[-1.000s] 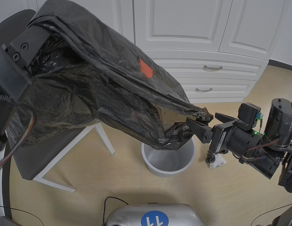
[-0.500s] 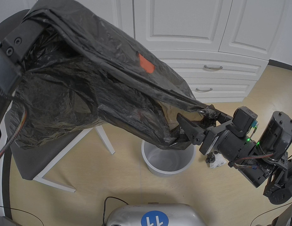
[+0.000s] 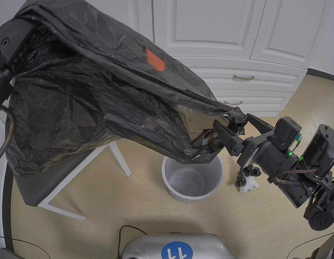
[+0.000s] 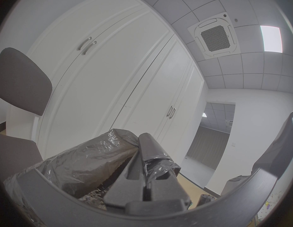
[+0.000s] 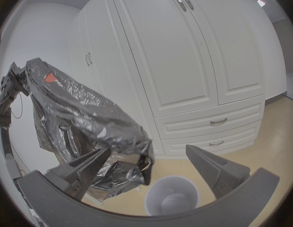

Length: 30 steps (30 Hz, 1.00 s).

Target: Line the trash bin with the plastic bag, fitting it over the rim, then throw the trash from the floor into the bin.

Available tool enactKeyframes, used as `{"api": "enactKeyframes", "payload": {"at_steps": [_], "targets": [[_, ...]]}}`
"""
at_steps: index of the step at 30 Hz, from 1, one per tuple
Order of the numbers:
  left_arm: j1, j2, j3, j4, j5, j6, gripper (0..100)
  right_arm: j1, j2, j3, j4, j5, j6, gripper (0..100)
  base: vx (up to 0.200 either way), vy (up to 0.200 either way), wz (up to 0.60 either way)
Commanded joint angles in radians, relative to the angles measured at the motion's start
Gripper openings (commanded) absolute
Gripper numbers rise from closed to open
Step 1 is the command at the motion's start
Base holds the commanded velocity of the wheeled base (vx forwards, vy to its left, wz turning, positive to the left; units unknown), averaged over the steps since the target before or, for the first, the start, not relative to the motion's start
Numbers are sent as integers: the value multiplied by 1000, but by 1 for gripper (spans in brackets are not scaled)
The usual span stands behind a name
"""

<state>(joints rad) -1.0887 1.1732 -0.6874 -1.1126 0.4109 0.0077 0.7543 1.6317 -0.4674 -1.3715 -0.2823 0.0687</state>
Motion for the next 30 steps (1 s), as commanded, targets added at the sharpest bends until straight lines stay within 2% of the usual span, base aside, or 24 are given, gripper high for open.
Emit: {"api": "enactKeyframes", "payload": {"at_steps": [1,8,16,20,26,30], "targets": [[0,-1,3,0,0,0,0,-18,-29,0,2,5,0,100,0,0,0],[0,-10,0,0,-1,0,0,-81,-30,10,26,37,-14,100,0,0,0],[1,-23,0,0,-4,0,0,-89,-41,12,29,40,-23,100,0,0,0],[1,-14,3,2,-10,0,0,-73,-44,16,26,54,-21,100,0,0,0],[3,-7,3,0,-10,-2,0,-1,13,23,14,46,-18,100,0,0,0],[1,-7,3,0,-10,-2,0,7,48,18,6,45,-10,100,0,0,0]]}}
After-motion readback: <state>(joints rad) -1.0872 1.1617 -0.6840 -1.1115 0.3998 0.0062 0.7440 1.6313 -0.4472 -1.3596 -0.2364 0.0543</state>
